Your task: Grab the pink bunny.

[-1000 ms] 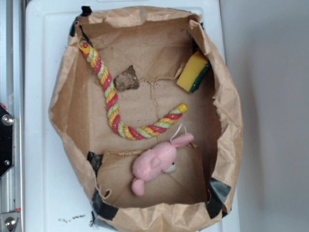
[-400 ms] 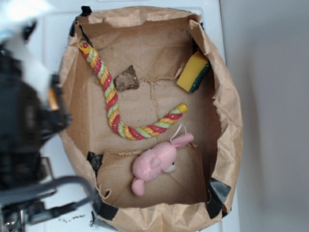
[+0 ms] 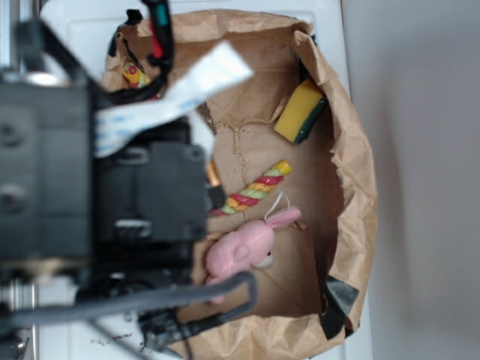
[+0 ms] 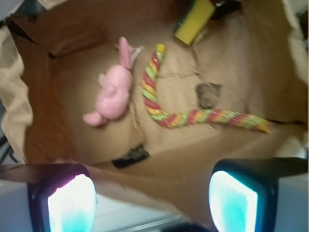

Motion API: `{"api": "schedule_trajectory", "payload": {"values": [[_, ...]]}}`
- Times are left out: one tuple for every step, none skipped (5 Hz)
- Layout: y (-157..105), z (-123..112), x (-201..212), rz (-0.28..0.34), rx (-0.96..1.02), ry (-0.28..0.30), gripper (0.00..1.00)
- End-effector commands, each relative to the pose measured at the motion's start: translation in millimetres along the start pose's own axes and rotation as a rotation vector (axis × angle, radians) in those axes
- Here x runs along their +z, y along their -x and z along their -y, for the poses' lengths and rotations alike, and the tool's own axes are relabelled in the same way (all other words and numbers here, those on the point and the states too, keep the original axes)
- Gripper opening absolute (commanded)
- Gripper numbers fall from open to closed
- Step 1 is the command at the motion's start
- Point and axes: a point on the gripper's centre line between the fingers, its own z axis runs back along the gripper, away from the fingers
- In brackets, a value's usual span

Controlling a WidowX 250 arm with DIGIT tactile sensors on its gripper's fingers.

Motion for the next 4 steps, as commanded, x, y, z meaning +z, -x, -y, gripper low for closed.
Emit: {"api": "schedule_trajectory", "payload": {"values": [[-27.3,1.4,-24.0,0.099,0.180,0.110,1.00],[-30.6,4.7,-32.8,0.041,0.212,0.043,1.00],[-30.6,4.7,-32.8,0.041,0.212,0.043,1.00],[-30.6,4.7,-32.8,0.041,0.212,0.043,1.00]]}}
